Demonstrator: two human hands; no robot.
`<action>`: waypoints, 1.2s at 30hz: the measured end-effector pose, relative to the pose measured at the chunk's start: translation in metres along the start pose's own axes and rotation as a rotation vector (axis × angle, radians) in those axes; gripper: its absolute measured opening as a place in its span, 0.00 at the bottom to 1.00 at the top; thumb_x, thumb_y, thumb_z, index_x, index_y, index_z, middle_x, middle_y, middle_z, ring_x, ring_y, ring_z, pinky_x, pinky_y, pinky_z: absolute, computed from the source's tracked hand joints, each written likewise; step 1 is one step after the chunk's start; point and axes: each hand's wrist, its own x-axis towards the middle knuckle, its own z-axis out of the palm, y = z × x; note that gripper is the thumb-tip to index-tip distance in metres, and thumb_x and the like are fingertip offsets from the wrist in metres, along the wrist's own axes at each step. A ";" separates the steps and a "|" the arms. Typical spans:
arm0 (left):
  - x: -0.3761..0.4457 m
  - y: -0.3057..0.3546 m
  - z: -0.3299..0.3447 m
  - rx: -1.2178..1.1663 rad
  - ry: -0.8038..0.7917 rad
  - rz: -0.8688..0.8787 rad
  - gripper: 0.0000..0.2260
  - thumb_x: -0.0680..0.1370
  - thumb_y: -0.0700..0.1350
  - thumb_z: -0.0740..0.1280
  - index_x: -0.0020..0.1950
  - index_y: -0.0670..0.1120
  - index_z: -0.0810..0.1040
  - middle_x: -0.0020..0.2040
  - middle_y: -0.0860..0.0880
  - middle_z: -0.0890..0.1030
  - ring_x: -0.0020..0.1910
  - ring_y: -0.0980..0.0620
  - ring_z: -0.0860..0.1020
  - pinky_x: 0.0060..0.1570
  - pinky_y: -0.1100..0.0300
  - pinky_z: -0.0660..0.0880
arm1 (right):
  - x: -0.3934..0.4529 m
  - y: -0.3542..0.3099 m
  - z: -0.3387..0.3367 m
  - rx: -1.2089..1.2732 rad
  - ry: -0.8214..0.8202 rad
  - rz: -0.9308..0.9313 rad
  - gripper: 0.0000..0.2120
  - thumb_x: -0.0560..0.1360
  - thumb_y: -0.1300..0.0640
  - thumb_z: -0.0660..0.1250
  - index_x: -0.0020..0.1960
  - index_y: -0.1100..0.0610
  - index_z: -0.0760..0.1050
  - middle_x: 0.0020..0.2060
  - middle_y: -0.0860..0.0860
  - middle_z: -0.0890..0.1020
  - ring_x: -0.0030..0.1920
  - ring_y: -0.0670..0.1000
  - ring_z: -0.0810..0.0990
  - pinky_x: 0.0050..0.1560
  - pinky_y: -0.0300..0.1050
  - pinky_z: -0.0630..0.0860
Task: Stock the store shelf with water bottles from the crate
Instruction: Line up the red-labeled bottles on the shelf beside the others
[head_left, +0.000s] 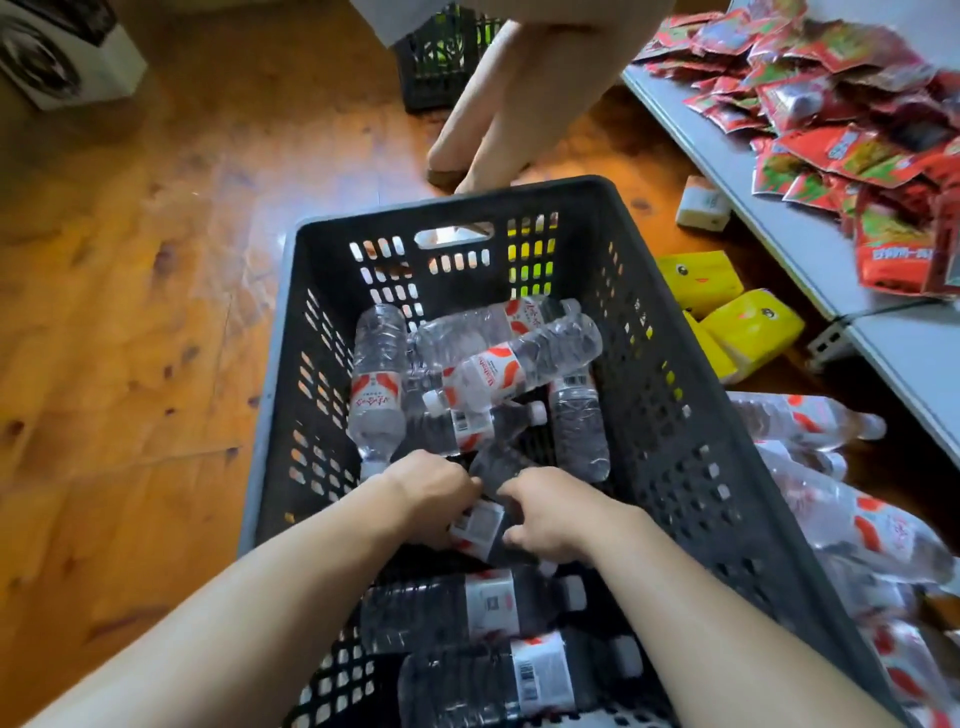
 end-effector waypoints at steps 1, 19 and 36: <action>-0.003 -0.002 -0.005 0.004 0.010 0.008 0.23 0.73 0.59 0.70 0.64 0.49 0.74 0.53 0.48 0.82 0.52 0.43 0.82 0.44 0.54 0.74 | -0.002 -0.001 -0.002 -0.007 -0.003 -0.006 0.15 0.73 0.50 0.69 0.58 0.53 0.77 0.54 0.53 0.77 0.55 0.58 0.78 0.54 0.54 0.79; -0.061 0.047 -0.153 -0.989 0.261 0.195 0.19 0.69 0.60 0.78 0.56 0.57 0.80 0.53 0.55 0.83 0.56 0.53 0.80 0.63 0.47 0.75 | -0.184 0.001 -0.167 0.039 0.430 -0.015 0.30 0.56 0.27 0.73 0.43 0.51 0.85 0.35 0.52 0.84 0.35 0.51 0.83 0.41 0.52 0.82; -0.044 0.175 -0.326 -1.204 0.749 0.484 0.22 0.76 0.71 0.60 0.57 0.58 0.81 0.52 0.56 0.85 0.54 0.55 0.83 0.57 0.48 0.78 | -0.343 0.074 -0.190 0.793 1.382 -0.087 0.20 0.73 0.38 0.70 0.62 0.45 0.76 0.49 0.50 0.84 0.43 0.47 0.83 0.46 0.51 0.81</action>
